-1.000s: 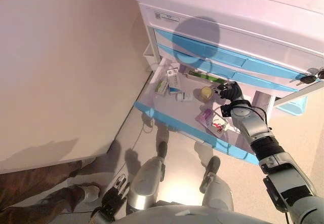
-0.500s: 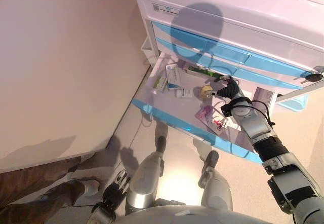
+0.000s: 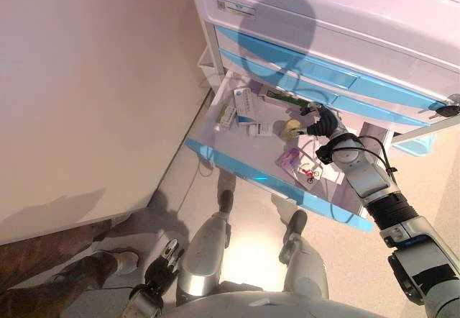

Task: Open the drawer and pick up the medicine

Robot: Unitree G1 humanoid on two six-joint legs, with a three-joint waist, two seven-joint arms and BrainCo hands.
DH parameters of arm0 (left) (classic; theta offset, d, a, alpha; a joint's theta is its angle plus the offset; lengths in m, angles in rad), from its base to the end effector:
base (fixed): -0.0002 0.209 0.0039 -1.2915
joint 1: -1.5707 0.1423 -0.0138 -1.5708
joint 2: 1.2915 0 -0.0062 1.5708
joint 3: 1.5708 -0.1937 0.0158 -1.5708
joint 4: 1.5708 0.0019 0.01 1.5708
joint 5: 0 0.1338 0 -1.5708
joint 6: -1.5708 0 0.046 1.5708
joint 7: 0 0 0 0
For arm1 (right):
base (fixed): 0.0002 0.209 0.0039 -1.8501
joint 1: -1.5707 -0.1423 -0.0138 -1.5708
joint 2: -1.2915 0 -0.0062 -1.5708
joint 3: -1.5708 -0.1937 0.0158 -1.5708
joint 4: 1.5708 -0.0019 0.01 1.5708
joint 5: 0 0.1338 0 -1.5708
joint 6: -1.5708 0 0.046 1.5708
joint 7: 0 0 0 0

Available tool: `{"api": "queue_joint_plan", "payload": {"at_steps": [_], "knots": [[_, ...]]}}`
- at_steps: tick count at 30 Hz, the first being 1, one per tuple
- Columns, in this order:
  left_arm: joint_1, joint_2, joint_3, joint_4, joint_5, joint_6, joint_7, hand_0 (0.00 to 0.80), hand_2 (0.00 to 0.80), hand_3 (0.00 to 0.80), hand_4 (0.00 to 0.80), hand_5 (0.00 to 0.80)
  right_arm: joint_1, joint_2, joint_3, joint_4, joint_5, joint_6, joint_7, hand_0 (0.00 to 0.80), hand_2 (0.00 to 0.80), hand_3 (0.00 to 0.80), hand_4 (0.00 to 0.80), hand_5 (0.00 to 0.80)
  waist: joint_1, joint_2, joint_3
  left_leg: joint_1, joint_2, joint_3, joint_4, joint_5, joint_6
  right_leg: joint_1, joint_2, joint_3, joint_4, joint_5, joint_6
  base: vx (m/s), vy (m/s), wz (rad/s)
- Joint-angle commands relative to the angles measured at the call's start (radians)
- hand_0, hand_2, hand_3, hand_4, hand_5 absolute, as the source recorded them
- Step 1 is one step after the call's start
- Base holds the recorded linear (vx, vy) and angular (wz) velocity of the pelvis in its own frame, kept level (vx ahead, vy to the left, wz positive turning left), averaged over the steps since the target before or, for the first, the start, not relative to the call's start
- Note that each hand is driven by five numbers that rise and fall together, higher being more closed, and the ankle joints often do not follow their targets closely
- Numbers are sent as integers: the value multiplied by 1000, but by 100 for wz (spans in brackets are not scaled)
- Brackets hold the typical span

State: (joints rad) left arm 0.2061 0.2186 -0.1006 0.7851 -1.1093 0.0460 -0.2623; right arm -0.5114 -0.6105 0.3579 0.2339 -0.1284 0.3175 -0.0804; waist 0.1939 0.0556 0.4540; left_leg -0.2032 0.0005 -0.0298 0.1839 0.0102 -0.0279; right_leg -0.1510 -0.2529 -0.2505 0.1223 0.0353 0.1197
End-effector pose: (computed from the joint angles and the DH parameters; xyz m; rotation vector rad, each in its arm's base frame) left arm 0.0657 0.2102 -0.1068 -0.9070 0.7808 0.3100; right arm 0.2894 -0.2111 0.1071 -0.8673 0.0618 0.0210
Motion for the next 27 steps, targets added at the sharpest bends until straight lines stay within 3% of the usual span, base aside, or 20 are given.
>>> {"api": "queue_joint_plan", "payload": {"at_steps": [1,7,27], "knots": [[34,61,-10,-20,-12,16,6,0,0,0,0,0,-75,-60,31,-110,-63,-37,17,0,0,0,0,0,15,-17,-40,0,25,13,13,15,9,23,-6,6,79,-10,-12,0,0,0],[28,62,-5,-21,-8,20,11,0,0,0,0,0,-90,-75,55,-120,-122,-1,61,0,0,0,0,0,18,-20,-39,-2,27,13,14,15,9,18,-5,9,84,-11,-12,0,0,0],[9,66,5,-12,-6,24,7,0,0,0,0,0,-86,-92,138,-136,-260,-15,167,0,0,0,0,0,24,-26,-34,-12,27,14,9,18,8,11,-1,6,80,-10,-9,0,0,0]]}}
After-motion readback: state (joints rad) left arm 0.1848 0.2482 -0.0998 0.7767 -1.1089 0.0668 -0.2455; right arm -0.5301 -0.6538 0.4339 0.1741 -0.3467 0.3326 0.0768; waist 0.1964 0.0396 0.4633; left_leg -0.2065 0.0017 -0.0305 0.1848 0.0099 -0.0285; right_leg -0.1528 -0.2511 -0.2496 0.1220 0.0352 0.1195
